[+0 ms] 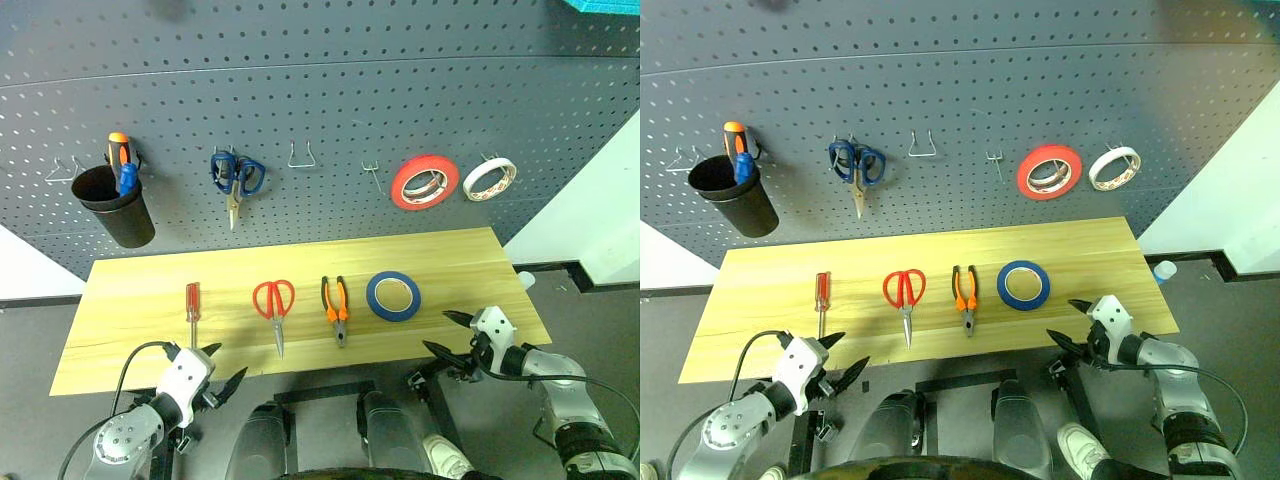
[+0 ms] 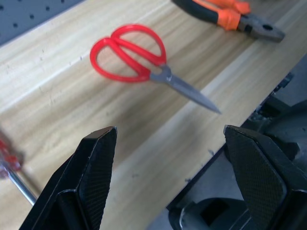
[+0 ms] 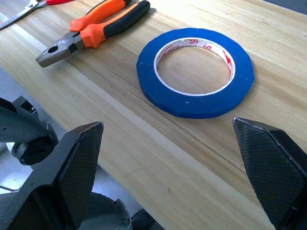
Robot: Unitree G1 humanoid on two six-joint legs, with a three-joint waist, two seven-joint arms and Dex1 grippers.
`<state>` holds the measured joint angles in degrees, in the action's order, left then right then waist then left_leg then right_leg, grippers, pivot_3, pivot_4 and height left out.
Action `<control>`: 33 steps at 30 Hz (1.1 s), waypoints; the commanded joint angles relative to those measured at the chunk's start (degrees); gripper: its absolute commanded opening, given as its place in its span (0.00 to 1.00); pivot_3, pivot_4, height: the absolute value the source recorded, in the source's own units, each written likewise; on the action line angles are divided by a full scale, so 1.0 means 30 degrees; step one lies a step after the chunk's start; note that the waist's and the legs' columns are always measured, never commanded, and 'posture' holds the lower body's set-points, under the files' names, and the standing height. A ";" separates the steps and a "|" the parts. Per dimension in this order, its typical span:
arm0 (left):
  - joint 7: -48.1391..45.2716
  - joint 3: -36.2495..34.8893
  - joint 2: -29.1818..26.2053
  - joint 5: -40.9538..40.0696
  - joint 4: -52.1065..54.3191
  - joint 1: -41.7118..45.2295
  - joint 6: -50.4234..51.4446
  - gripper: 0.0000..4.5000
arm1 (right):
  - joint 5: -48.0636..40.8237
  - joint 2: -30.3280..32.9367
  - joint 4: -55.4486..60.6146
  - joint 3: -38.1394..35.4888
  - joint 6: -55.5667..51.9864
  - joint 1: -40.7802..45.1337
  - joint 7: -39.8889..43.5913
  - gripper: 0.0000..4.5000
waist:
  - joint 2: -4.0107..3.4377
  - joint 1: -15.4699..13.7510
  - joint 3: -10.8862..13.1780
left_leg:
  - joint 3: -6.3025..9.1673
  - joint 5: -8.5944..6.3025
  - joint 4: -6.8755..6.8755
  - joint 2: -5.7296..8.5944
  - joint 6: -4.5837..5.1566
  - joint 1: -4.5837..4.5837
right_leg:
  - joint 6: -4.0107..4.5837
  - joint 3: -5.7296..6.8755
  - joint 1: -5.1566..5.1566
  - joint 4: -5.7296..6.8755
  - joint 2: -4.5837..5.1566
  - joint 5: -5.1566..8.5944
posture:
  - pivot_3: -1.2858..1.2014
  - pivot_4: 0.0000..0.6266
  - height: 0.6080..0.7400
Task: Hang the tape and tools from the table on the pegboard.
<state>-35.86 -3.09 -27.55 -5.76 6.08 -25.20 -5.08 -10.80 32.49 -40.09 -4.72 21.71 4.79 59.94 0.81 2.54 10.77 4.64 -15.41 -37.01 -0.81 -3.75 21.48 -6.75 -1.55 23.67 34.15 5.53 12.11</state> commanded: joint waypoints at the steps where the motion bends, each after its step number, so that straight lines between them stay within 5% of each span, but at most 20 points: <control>1: 0.0193 -0.0587 -0.0284 -0.0406 0.1236 -0.0268 0.0711 0.83 | -0.0082 -0.0089 -0.0038 -0.0015 0.0327 0.0127 0.0142 1.00 | 0.0001 0.0005 0.0003 | 0.0001 0.0000 0.0000 0.0000 0.0000 0.0001 | 0.0000 0.0000 0.0001 -0.0001 0.0000 0.0000 | 0.51 0.25 0.93; 33: 0.0119 -0.0739 -0.0432 -0.0532 0.0464 -0.0094 0.0158 0.83 | -0.0366 0.0080 0.5214 -0.0018 -0.3118 -0.0780 -0.0378 1.00 | 0.0003 -0.0001 0.0010 | 0.0001 -0.0005 0.0000 0.0000 -0.0007 0.0029 | 0.0000 -0.0002 0.0028 -0.0021 0.0003 0.0002 | 0.51 0.24 0.93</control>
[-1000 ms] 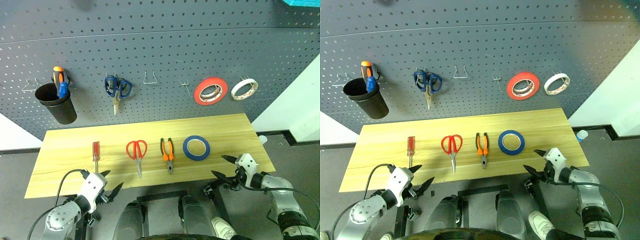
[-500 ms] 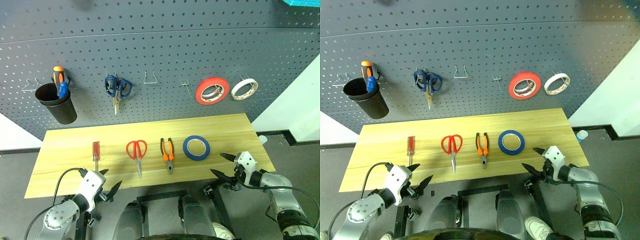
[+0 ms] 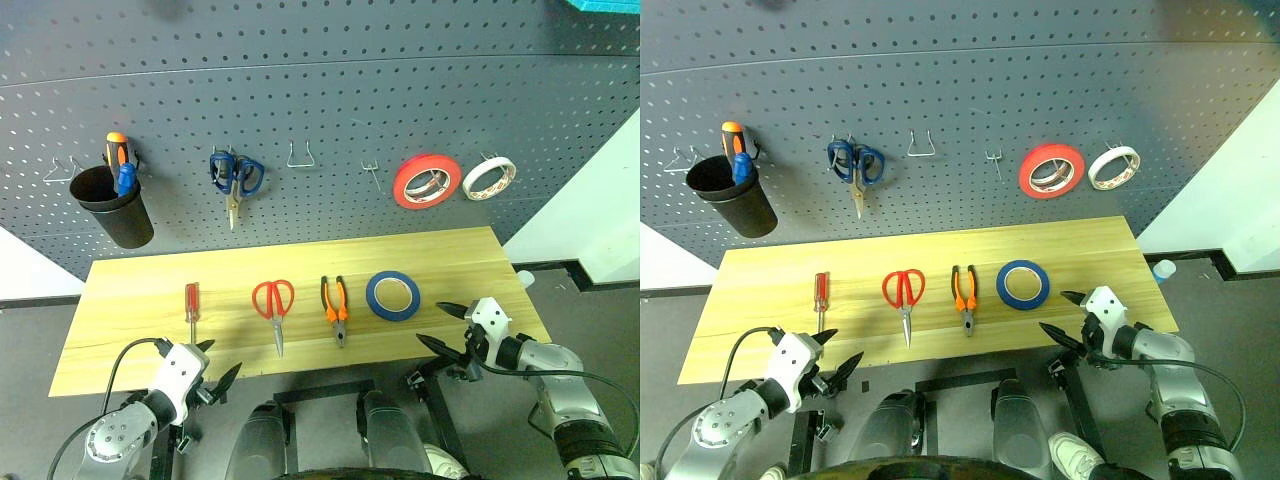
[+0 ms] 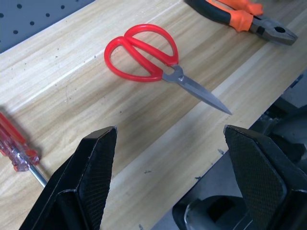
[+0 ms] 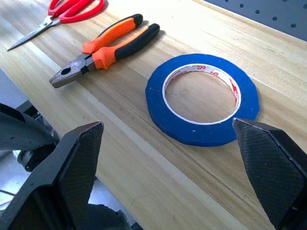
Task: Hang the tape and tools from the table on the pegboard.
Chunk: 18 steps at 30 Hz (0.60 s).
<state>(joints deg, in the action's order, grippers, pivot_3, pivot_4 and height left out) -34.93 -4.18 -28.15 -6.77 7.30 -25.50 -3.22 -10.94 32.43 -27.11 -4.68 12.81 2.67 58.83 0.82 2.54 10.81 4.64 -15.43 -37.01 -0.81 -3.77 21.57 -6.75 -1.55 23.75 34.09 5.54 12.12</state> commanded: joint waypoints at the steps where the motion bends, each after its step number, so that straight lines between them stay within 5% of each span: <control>1: -0.0260 -0.0345 -0.0263 -0.0206 0.0004 0.0064 -0.0505 0.83 | -0.0473 0.0104 0.1059 0.0018 -0.0444 -0.0071 0.0188 1.00 | 0.0001 -0.0001 0.0000 | 0.0000 0.0000 0.0000 0.0000 0.0000 0.0002 | 0.0000 0.0001 0.0000 -0.0001 0.0000 0.0000 | 0.51 0.24 0.93; 18: -0.6802 0.3785 -0.1606 -0.1105 -0.1452 0.6748 0.0811 0.83 | 0.4664 -0.0085 -0.1105 0.4611 -0.0677 0.4582 -0.1133 1.00 | -0.0014 0.0031 0.0007 | -0.0003 0.0010 0.0015 0.0002 0.0015 0.0010 | 0.0009 0.0003 0.0020 0.0037 -0.0019 -0.0012 | 0.50 0.24 0.93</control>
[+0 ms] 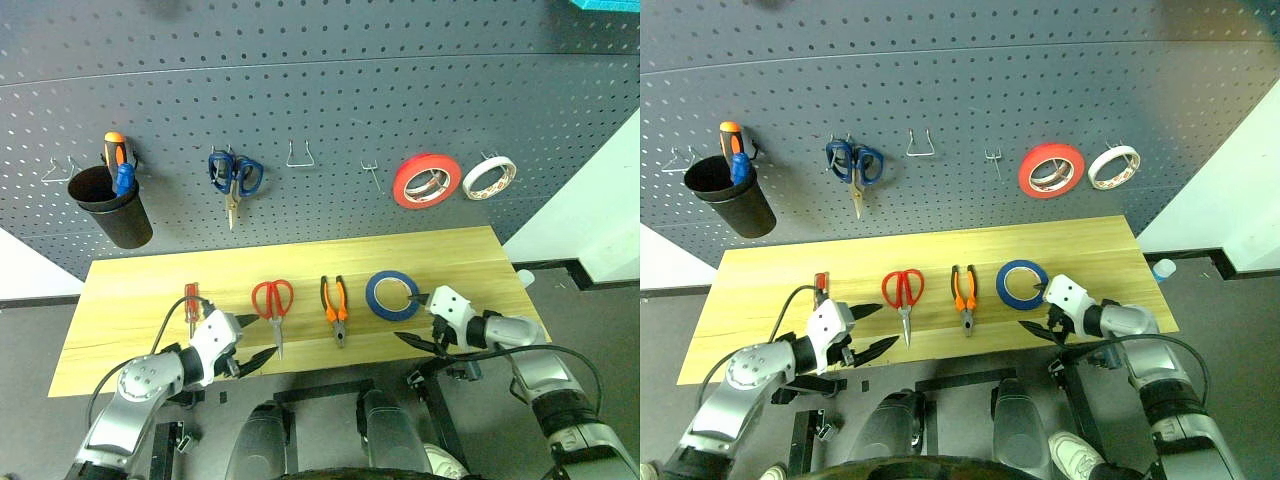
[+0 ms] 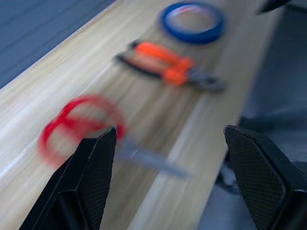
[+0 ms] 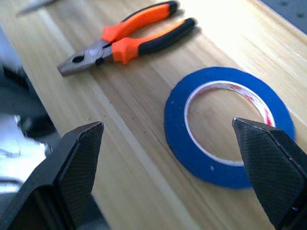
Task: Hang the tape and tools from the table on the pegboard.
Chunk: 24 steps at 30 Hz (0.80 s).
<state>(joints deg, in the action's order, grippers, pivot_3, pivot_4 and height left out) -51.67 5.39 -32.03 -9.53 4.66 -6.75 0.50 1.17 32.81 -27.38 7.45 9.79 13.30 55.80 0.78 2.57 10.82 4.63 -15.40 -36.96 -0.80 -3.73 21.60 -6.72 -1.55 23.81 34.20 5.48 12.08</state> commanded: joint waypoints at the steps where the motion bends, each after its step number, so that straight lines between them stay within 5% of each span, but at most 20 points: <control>1: -0.1549 0.0766 -0.0354 -0.0171 -0.0838 0.0770 -0.0580 0.83 | 0.0854 -0.0300 -0.1493 0.0846 0.0354 0.1449 -0.0101 1.00 | -0.0005 0.0028 0.0003 | 0.0000 0.0000 0.0000 0.0000 0.0001 -0.0011 | 0.0001 -0.0001 -0.0006 0.0004 -0.0002 -0.0001 | 0.50 0.24 0.93; 21: -0.2365 0.0653 -0.0526 -0.0357 -0.2145 -0.0616 -0.2240 0.83 | 0.5272 -0.2034 -1.2390 0.4254 0.1170 0.8009 -0.0780 1.00 | -0.0033 0.0108 0.0021 | 0.0006 0.0004 -0.0005 -0.0001 0.0006 -0.0037 | 0.0074 -0.0006 -0.0021 0.0033 -0.0003 -0.0045 | 0.51 0.25 0.93; 24: -0.2228 0.0541 -0.0496 -0.0398 -0.2010 -0.0886 -0.2246 0.83 | 0.5485 -0.2202 -1.2971 0.4435 0.0329 0.8336 -0.0516 0.89 | -0.0032 0.0117 0.0020 | 0.0010 0.0005 -0.0008 -0.0001 0.0008 -0.0064 | 0.0073 -0.0007 -0.0044 0.0041 -0.0004 -0.0045 | 0.51 0.25 0.93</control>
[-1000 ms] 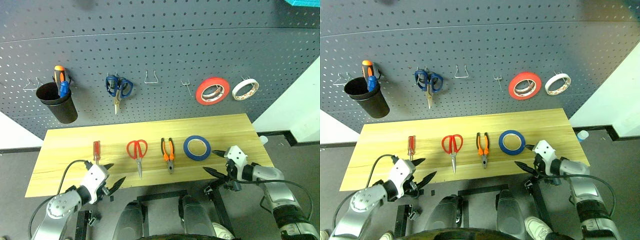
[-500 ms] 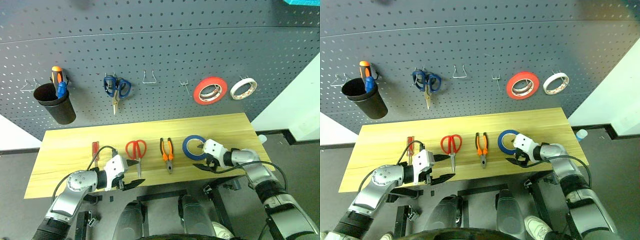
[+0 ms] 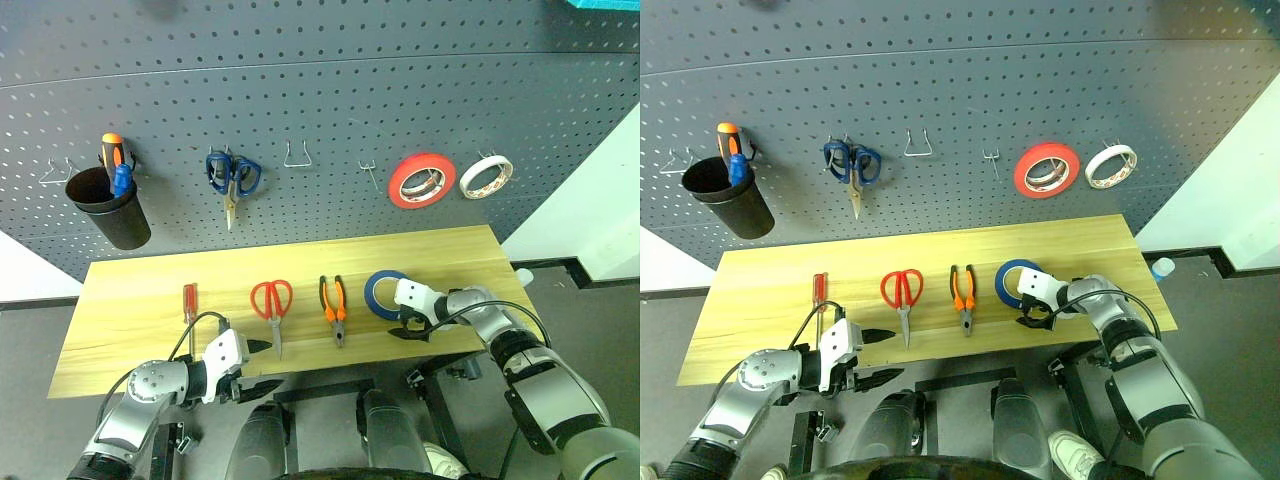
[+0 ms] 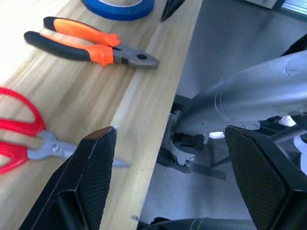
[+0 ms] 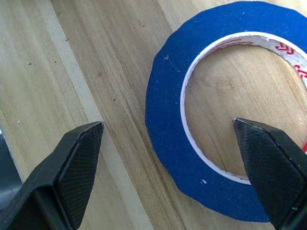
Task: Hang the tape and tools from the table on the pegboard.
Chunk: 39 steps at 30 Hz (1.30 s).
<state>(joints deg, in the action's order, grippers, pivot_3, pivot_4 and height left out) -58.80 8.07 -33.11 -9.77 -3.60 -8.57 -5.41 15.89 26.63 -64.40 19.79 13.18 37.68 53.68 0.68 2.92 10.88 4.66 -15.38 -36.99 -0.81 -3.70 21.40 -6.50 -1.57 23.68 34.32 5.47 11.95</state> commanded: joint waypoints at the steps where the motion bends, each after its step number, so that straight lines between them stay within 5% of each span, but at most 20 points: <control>1: 0.0183 -0.0366 -0.0135 -0.0322 0.0785 -0.0350 -0.0281 0.83 | 0.0632 -0.0161 -0.0709 0.0364 -0.0798 0.0238 0.0251 0.83 | 0.0001 -0.0005 0.0000 | 0.0002 0.0000 -0.0005 0.0000 0.0000 -0.0008 | -0.0003 0.0001 -0.0007 0.0002 0.0000 0.0002 | 0.51 0.26 0.93; 11: 0.0568 -0.0638 -0.0082 -0.0498 0.0720 -0.0542 -0.0431 0.83 | 0.0885 0.0098 -0.0550 0.0327 -0.0062 -0.0066 -0.0230 0.15 | 0.0004 -0.0010 -0.0003 | 0.0007 0.0000 -0.0014 0.0000 0.0000 -0.0025 | -0.0029 0.0001 -0.0029 0.0002 -0.0001 0.0018 | 0.51 0.26 0.93; 15: 0.1220 -0.1161 0.0004 -0.0501 0.0643 -0.0687 -0.0923 0.83 | 0.1320 0.0879 0.1172 0.0133 0.1522 -0.0711 -0.2673 0.15 | 0.0003 0.0006 -0.0002 | 0.0009 0.0000 -0.0016 -0.0001 0.0000 -0.0026 | -0.0030 0.0001 -0.0034 0.0000 0.0000 0.0019 | 0.50 0.26 0.93; 19: 0.2187 -0.2175 0.0183 -0.0774 0.0710 -0.1042 -0.1463 0.83 | 0.1714 0.2736 0.7351 -0.0641 0.3614 -0.3248 -0.5097 0.15 | -0.0044 -0.0114 0.0026 | 0.0006 0.0000 -0.0010 0.0003 -0.0001 0.0026 | -0.0031 0.0000 0.0017 -0.0003 0.0002 0.0020 | 0.50 0.25 0.93; 27: 0.2966 -0.3062 0.0683 -0.1199 0.1090 -0.1807 -0.1905 0.83 | 0.9839 0.7147 1.8483 -0.0991 0.7352 -0.7992 -1.3427 0.15 | -0.0040 -0.0011 0.0030 | -0.0014 -0.0002 0.0016 0.0003 -0.0003 0.0128 | -0.0102 -0.0013 0.0164 0.0012 0.0000 0.0068 | 0.49 0.25 0.93; 33: 0.3178 -0.2867 0.1004 -0.1153 0.0727 -0.1079 -0.1933 0.83 | 1.0451 0.7044 1.8874 -0.1643 0.6888 -0.4872 -1.4620 0.15 | -0.0020 0.0315 0.0036 | -0.0017 0.0000 -0.0093 0.0003 -0.0005 0.0182 | -0.0054 -0.0017 0.0164 0.0009 0.0006 0.0034 | 0.48 0.23 0.93; 39: 0.3278 -0.2714 0.1149 -0.0991 0.0528 -0.0689 -0.2012 0.83 | 1.0031 0.5986 1.5181 -0.0471 0.7173 -0.1286 -1.3862 0.15 | -0.0007 0.0359 0.0027 | -0.0011 0.0003 -0.0010 0.0001 0.0003 0.0184 | 0.0030 -0.0012 0.0186 0.0002 -0.0008 -0.0022 | 0.49 0.22 0.93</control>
<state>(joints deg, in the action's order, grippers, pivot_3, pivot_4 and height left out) -49.39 0.30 -29.71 -12.75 -2.43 -10.37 -10.59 46.87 45.43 -15.80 17.53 34.10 31.83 11.45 0.66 4.00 10.96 4.63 -15.37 -37.00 -0.81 -3.69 21.97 -6.42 -1.60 24.25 34.31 5.45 11.88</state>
